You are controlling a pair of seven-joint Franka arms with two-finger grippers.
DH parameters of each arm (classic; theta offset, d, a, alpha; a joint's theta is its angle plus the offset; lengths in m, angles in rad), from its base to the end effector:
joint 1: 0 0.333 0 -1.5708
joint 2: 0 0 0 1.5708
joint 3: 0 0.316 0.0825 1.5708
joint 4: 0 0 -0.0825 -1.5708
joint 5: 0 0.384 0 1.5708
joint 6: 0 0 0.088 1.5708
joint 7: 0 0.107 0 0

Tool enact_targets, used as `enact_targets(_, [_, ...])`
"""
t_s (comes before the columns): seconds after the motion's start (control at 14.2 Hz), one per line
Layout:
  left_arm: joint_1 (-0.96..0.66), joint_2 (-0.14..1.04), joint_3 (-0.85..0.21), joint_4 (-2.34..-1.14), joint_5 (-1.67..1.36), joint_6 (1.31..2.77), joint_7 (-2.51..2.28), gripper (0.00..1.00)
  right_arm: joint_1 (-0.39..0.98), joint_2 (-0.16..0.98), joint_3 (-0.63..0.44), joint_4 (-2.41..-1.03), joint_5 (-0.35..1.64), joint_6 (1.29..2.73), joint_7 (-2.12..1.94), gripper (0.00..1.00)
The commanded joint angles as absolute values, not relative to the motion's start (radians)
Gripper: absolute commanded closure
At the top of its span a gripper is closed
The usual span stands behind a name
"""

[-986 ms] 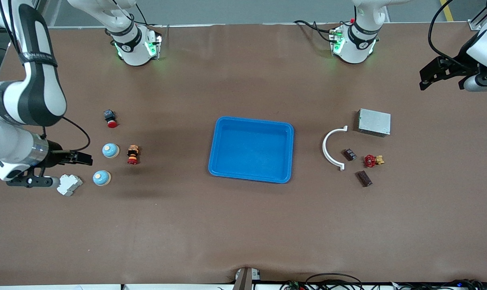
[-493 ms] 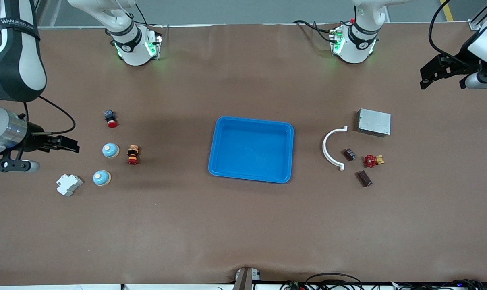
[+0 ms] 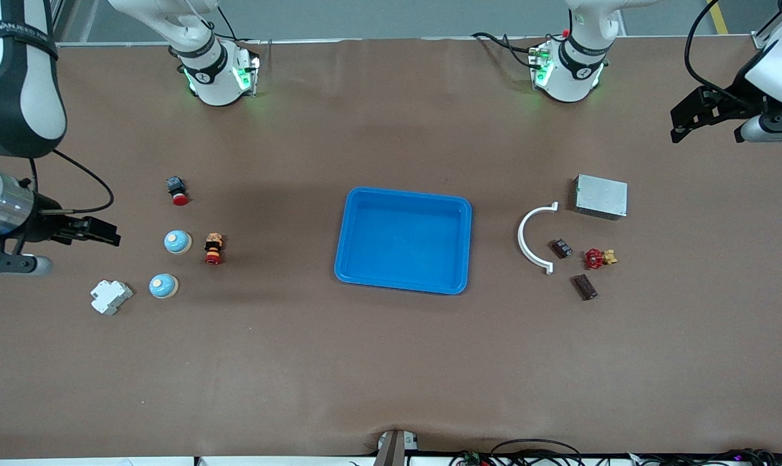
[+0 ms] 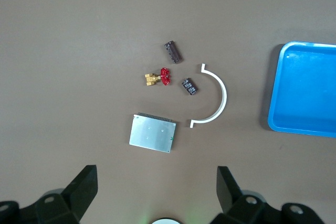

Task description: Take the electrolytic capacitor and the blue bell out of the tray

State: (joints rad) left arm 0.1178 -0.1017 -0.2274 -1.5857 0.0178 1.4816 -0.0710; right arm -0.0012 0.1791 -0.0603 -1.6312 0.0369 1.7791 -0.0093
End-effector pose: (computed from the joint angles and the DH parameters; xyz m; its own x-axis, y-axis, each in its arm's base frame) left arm 0.5104 -0.0611 0.6627 0.9994 -0.0358 -0.0021 -0.0359 -0.9985 -0.0409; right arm 0.6138 -0.0321 0.5088 0.9978 -0.0591 -0.0307 -0.0599 -0.9979 -0.0254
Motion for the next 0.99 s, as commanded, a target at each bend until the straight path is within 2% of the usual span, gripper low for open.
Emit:
enact_targets(0.0, [0.120,-0.107,-0.230,-1.572,0.012,1.473,-0.057,0.00,-0.031,0.097,-0.045,-1.643,0.034,1.738,-0.008,0.00])
enact_targets(0.49, [0.123,-0.109,-0.230,-1.563,0.002,1.471,-0.054,0.00,-0.025,0.037,-0.020,-1.617,0.006,1.710,0.002,0.00])
enact_targets(0.92, [0.147,-0.115,-0.219,-1.563,-0.002,1.471,-0.052,0.00,-0.031,0.045,-0.020,-1.471,0.008,1.539,0.005,0.00])
